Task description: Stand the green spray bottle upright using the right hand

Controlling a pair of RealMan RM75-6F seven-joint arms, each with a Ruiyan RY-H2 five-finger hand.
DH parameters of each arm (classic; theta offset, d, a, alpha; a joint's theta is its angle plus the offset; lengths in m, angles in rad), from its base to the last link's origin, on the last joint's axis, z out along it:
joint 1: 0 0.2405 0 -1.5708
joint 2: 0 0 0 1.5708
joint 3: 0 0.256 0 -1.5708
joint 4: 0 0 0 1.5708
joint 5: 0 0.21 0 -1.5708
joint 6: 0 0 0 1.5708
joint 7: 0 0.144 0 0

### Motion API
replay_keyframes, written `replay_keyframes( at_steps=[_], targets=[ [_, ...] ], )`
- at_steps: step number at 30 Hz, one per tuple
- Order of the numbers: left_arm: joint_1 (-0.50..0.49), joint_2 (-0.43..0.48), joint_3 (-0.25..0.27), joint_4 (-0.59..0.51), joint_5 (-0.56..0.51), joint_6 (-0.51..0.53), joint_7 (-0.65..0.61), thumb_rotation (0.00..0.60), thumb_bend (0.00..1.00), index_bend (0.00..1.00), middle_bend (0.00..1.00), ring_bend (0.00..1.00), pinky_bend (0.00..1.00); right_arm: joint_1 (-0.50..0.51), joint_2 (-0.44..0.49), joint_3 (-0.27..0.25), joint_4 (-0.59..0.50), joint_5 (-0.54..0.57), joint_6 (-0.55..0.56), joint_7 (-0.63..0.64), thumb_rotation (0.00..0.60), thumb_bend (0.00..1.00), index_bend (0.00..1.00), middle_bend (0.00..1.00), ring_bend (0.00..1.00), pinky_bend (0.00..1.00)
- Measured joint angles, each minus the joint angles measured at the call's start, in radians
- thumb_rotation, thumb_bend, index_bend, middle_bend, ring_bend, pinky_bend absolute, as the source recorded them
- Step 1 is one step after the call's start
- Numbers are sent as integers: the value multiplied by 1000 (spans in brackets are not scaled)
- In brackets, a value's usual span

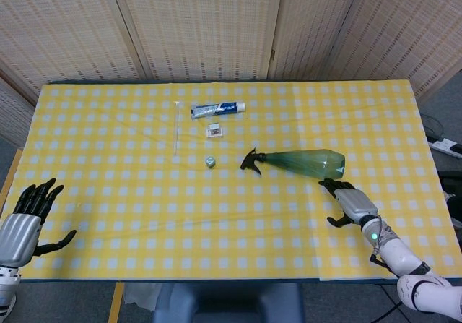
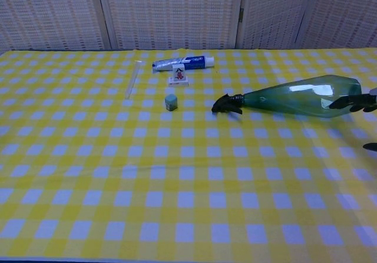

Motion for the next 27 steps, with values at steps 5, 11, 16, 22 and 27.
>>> replay_keyframes(
  at_steps=[5, 11, 16, 22, 27],
  targets=[
    [1, 2, -1, -1, -1, 2, -7, 416, 305, 0, 0, 78, 0, 54, -12, 18, 50, 120, 58, -80, 600, 387, 0, 0, 0, 0],
    [4, 4, -2, 0, -2, 6, -13, 416, 305, 0, 0, 78, 0, 37, 69, 35, -47, 78, 93, -45, 600, 387, 0, 0, 4, 0],
    [0, 0, 0, -3, 0, -4, 6, 415, 305, 0, 0, 78, 0, 7, 109, 55, -108, -54, 140, 18, 600, 387, 0, 1, 16, 0],
    [-1, 0, 0, -9, -10, -12, 13, 422, 309, 0, 0, 80, 0, 16, 37, 64, -80, -174, 209, -23, 600, 387, 0, 28, 32, 0],
    [3, 5, 3, -8, 5, 3, -17, 422, 309, 0, 0, 81, 0, 60, -78, 62, 5, -153, 231, -220, 600, 387, 0, 29, 35, 0]
  ],
)
